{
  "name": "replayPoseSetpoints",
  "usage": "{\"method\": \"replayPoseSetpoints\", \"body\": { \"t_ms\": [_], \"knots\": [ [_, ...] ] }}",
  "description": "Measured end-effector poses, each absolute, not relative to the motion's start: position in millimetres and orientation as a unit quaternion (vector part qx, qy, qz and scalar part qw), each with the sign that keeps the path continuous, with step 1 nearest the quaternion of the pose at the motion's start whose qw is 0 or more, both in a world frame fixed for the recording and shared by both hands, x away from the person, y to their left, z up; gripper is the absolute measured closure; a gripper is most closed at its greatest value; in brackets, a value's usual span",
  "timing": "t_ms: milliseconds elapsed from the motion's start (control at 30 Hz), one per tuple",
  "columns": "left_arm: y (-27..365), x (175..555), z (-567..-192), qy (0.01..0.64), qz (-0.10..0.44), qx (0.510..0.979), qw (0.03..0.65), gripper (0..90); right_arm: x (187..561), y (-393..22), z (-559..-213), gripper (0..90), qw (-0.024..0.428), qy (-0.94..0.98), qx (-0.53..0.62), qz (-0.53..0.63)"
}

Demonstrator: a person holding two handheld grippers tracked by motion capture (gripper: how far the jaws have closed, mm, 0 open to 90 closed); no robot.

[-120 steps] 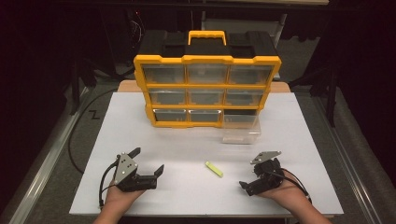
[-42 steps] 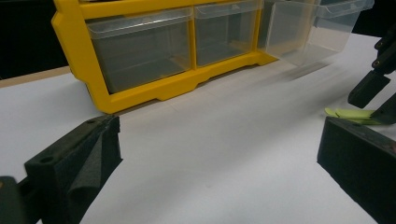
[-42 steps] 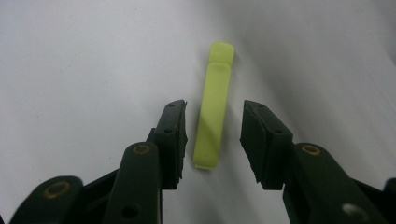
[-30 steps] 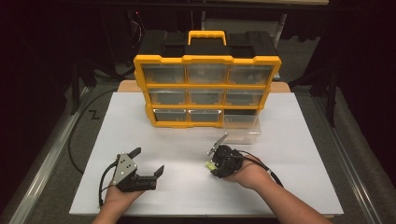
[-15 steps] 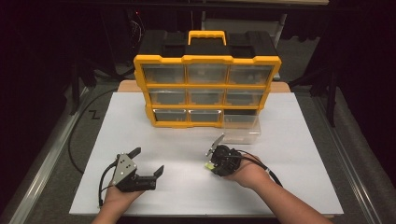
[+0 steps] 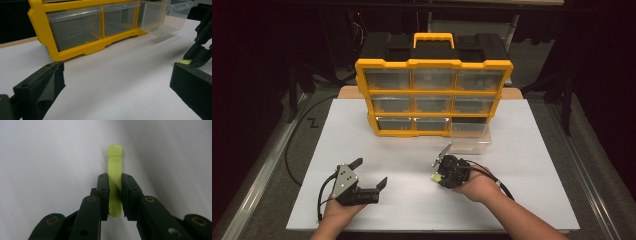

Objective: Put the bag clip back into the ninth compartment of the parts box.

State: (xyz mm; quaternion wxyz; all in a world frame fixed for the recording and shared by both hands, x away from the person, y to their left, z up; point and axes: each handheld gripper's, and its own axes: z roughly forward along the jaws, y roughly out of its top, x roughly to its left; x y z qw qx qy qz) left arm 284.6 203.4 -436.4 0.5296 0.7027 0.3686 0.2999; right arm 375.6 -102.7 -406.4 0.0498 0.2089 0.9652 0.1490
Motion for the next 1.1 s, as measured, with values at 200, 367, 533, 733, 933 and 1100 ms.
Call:
{"method": "replayPoseSetpoints", "body": {
  "t_ms": [200,367,533,733,933,1100],
  "knots": [
    [204,284,-436,0.369,0.3,0.703,0.529,0.3,375,-106,-403,80.2,0.051,0.965,0.211,0.149],
    [203,285,-436,0.368,0.3,0.703,0.53,0.3,375,-111,-399,80.2,0.05,0.965,0.208,0.148],
    [204,285,-436,0.369,0.3,0.702,0.53,0.3,374,-116,-398,80.2,0.047,0.967,0.205,0.145],
    [204,285,-436,0.368,0.3,0.703,0.53,0.3,372,-123,-396,80.2,0.046,0.968,0.206,0.138],
    [204,285,-436,0.368,0.3,0.702,0.53,0.3,371,-134,-394,80.2,0.048,0.968,0.209,0.131],
    [203,285,-436,0.368,0.3,0.703,0.53,0.3,370,-144,-392,80.2,0.051,0.968,0.21,0.127]
  ]
}}
